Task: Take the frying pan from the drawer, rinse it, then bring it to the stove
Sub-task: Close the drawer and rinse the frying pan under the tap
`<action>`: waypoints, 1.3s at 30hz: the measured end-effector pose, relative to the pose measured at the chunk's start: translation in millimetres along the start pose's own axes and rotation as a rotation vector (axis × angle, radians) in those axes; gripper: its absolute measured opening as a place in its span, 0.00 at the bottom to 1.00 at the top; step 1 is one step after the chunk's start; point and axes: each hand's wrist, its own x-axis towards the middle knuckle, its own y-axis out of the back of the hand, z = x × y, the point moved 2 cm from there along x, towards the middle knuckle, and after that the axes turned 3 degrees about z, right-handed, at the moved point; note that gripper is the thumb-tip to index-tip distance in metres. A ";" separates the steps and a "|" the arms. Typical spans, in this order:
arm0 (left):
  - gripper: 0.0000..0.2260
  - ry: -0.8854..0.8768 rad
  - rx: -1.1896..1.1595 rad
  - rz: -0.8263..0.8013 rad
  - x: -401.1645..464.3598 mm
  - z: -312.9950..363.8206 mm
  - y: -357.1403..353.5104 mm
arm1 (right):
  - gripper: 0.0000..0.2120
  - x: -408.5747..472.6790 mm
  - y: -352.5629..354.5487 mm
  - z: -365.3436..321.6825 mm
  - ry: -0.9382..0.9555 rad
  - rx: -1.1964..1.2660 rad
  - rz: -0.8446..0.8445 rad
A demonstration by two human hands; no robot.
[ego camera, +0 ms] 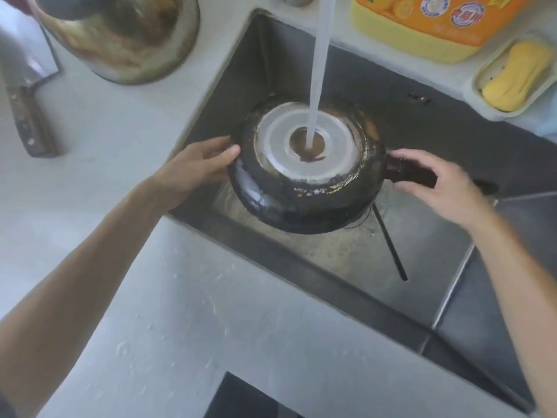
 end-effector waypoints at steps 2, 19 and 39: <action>0.19 -0.020 -0.044 -0.066 -1.5 -11.0 -0.1 | 0.23 1.5 9.7 -7.9 0.046 -0.071 0.043; 0.15 -0.171 0.223 0.190 8.8 66.8 -8.4 | 0.24 -35.2 -71.4 23.6 -0.213 0.219 -0.084; 0.23 0.054 0.101 -0.112 12.9 -20.9 4.6 | 0.26 -21.0 19.9 -20.6 0.057 -0.257 0.092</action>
